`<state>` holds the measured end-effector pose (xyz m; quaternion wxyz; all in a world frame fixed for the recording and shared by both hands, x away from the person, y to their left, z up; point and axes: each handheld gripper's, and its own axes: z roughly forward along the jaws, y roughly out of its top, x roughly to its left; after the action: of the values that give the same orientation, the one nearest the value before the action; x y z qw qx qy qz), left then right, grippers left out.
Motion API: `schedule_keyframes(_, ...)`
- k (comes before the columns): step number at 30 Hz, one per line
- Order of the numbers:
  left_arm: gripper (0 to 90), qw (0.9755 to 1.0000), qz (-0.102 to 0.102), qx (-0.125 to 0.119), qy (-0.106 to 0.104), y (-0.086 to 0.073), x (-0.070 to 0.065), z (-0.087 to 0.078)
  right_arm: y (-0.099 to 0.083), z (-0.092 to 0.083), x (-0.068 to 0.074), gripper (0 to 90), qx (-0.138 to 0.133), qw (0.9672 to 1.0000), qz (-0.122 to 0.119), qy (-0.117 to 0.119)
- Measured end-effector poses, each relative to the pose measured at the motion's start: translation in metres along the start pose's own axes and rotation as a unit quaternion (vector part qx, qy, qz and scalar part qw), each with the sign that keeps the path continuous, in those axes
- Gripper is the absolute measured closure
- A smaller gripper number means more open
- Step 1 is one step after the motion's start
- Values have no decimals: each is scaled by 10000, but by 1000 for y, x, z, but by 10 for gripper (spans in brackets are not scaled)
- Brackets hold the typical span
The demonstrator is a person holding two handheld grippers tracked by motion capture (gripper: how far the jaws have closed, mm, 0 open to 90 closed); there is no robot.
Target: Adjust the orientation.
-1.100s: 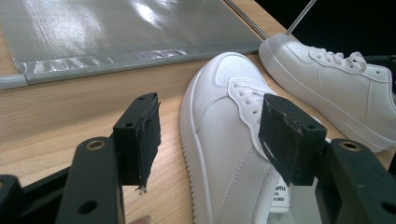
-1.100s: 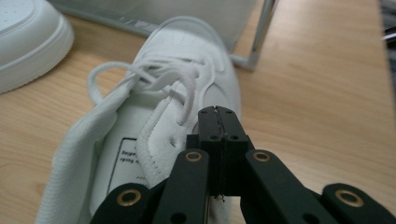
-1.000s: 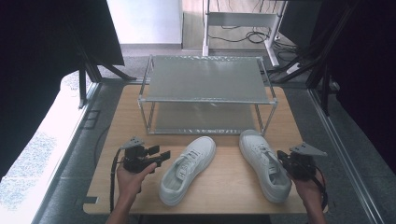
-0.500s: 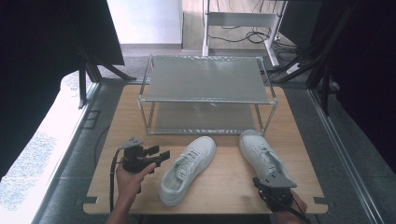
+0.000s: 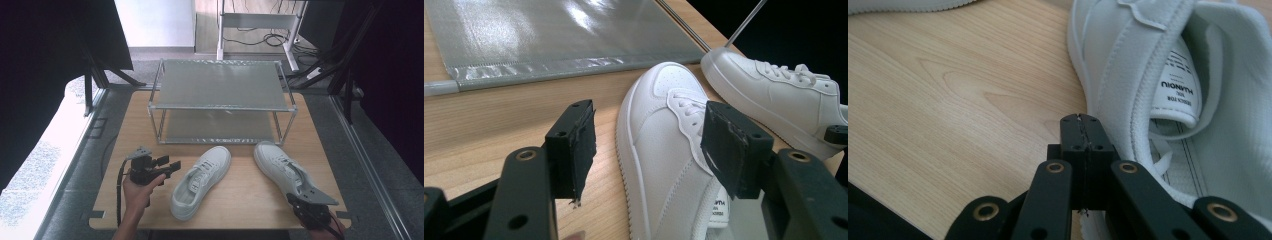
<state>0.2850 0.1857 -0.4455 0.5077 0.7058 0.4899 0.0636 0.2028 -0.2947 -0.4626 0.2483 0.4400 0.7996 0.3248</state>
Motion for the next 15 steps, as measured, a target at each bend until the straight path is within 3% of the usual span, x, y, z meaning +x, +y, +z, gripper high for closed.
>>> schedule_keyframes(3,386,10000,-17,-15,3,1,1,-2,-1,-1,-1,896,-99,9999,-14,112)
schedule_keyframes(7,386,10000,13,-82,-9,4,0,-7,9,-6,-5,824,-538,9972,144,508)
schedule_keyframes(12,384,9998,176,-84,-31,7,-6,-9,36,-10,-16,692,-847,9955,82,418)
schedule_keyframes(15,384,9995,295,-85,-59,8,-10,-8,54,-7,-25,649,-921,9945,-27,489)
